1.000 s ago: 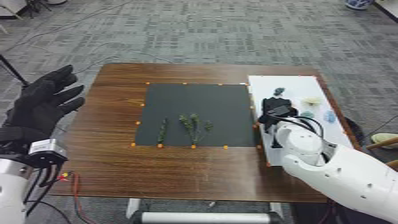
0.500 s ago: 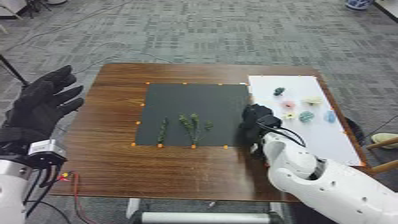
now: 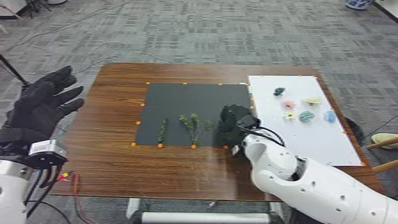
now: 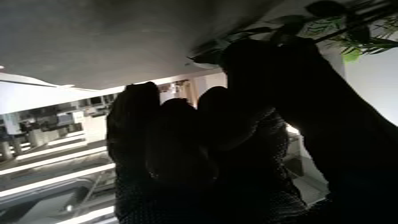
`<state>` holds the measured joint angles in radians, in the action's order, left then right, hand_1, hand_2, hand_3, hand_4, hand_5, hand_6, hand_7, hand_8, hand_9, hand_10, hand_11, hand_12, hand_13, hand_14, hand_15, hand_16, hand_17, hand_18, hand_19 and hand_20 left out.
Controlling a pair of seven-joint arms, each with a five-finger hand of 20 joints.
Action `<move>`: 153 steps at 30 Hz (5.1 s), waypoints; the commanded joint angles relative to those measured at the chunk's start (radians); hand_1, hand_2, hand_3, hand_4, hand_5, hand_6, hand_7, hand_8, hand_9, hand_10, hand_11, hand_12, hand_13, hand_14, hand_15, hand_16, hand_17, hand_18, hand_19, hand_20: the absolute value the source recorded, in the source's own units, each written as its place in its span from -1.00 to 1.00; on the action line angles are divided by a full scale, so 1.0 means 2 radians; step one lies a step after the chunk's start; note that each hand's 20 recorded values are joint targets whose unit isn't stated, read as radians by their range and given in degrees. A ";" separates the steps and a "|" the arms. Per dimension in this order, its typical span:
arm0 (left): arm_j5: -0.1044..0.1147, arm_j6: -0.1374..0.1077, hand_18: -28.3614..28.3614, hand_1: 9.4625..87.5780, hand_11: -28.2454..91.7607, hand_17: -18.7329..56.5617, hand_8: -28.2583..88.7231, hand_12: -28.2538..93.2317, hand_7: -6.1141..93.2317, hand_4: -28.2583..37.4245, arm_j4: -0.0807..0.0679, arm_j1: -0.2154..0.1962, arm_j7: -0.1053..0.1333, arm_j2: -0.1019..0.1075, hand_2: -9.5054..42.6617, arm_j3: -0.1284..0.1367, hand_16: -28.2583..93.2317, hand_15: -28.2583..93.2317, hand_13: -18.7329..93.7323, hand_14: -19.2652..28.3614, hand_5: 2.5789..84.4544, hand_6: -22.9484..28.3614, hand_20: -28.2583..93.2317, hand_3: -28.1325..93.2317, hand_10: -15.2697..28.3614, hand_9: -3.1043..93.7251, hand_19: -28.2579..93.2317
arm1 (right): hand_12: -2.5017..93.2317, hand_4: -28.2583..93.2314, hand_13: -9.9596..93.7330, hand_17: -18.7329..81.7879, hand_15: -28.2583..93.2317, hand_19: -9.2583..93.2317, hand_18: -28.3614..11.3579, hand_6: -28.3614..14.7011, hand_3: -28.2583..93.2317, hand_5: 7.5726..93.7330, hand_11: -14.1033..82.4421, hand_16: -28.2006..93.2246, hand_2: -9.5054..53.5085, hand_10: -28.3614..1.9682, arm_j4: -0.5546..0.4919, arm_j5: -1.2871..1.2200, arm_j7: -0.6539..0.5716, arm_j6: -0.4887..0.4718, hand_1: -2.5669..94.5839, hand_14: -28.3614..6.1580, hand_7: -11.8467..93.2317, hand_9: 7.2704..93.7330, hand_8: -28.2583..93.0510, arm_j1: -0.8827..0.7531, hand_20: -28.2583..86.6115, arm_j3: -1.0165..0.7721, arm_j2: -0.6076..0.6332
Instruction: Arrange flowers
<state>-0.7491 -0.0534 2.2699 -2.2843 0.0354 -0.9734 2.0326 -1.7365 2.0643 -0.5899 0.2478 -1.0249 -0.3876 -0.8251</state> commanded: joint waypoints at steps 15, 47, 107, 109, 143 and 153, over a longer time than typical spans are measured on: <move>0.003 -0.004 0.69 -0.59 -0.15 -0.78 -0.71 -0.22 -0.41 -0.96 0.003 -0.008 -0.002 -0.007 -0.80 0.001 -0.62 0.19 -0.49 0.36 -0.51 -0.05 -0.37 0.59 0.13 -0.59 0.11 | 0.11 -0.84 0.61 0.03 0.85 0.79 -0.69 0.32 0.85 0.52 0.61 0.20 -1.00 0.20 0.002 0.013 -0.014 -0.037 -0.12 0.02 0.35 0.66 -0.17 -0.024 0.35 0.005 0.021; 0.002 -0.002 0.69 -0.59 -0.16 -0.78 -0.71 -0.22 -0.41 -0.97 0.000 -0.004 -0.004 -0.006 -0.80 -0.003 -0.62 0.19 -0.49 0.35 -0.52 -0.05 -0.37 0.59 0.13 -0.59 0.11 | 0.09 -0.86 0.63 0.05 0.84 0.81 -0.70 0.35 0.84 0.61 0.58 0.20 -1.00 0.23 0.006 0.022 -0.039 -0.094 -0.11 0.03 0.24 0.69 -0.14 -0.052 0.34 -0.016 -0.014; 0.003 -0.004 0.69 -0.58 -0.15 -0.78 -0.71 -0.22 -0.40 -0.96 0.005 -0.015 -0.003 -0.006 -0.77 0.003 -0.62 0.20 -0.49 0.36 -0.53 -0.05 -0.37 0.59 0.13 -0.59 0.11 | -0.55 -1.00 0.16 -0.27 0.77 0.56 -0.55 0.47 0.91 0.01 -0.35 0.00 -1.00 0.58 0.006 0.111 -0.008 -0.005 -0.23 0.09 -0.29 0.13 -0.79 -0.124 0.43 -0.143 0.148; 0.003 -0.005 0.69 -0.58 -0.15 -0.78 -0.71 -0.22 -0.40 -0.96 0.005 -0.016 -0.002 -0.006 -0.77 0.004 -0.63 0.20 -0.49 0.36 -0.53 -0.05 -0.37 0.59 0.13 -0.59 0.11 | -0.54 -1.00 0.17 -0.26 0.77 0.56 -0.54 0.46 0.91 0.03 -0.31 0.00 -1.00 0.54 0.009 0.114 -0.009 -0.011 -0.23 0.10 -0.27 0.16 -0.79 -0.111 0.43 -0.129 0.147; 0.003 -0.001 0.69 -0.58 -0.15 -0.78 -0.71 -0.22 -0.40 -0.96 0.001 0.002 -0.009 0.011 -0.77 0.001 -0.63 0.20 -0.49 0.36 -0.52 -0.05 -0.37 0.59 0.13 -0.59 0.11 | -0.44 -1.00 0.22 -0.24 0.70 0.58 -0.50 0.30 0.94 0.17 -0.18 0.19 -1.00 0.27 -0.063 0.013 0.128 0.047 -0.15 0.22 -0.37 0.16 -0.78 -0.070 0.43 -0.145 0.075; 0.004 -0.002 0.69 -0.58 -0.15 -0.78 -0.71 -0.22 -0.40 -0.96 -0.002 0.004 -0.013 0.019 -0.77 -0.003 -0.63 0.20 -0.49 0.36 -0.53 -0.05 -0.37 0.59 0.13 -0.59 0.11 | -0.45 -1.00 0.15 -0.28 0.74 0.56 -0.52 0.29 0.93 0.10 -0.19 0.10 -1.00 0.25 -0.042 0.100 0.064 0.036 -0.26 0.12 -0.35 0.07 -0.76 -0.041 0.43 -0.091 0.090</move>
<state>-0.7479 -0.0592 2.2617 -2.2548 0.0156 -0.9359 2.0153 -1.8495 2.1691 -0.4000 0.3488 -1.1362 -0.5893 -0.6712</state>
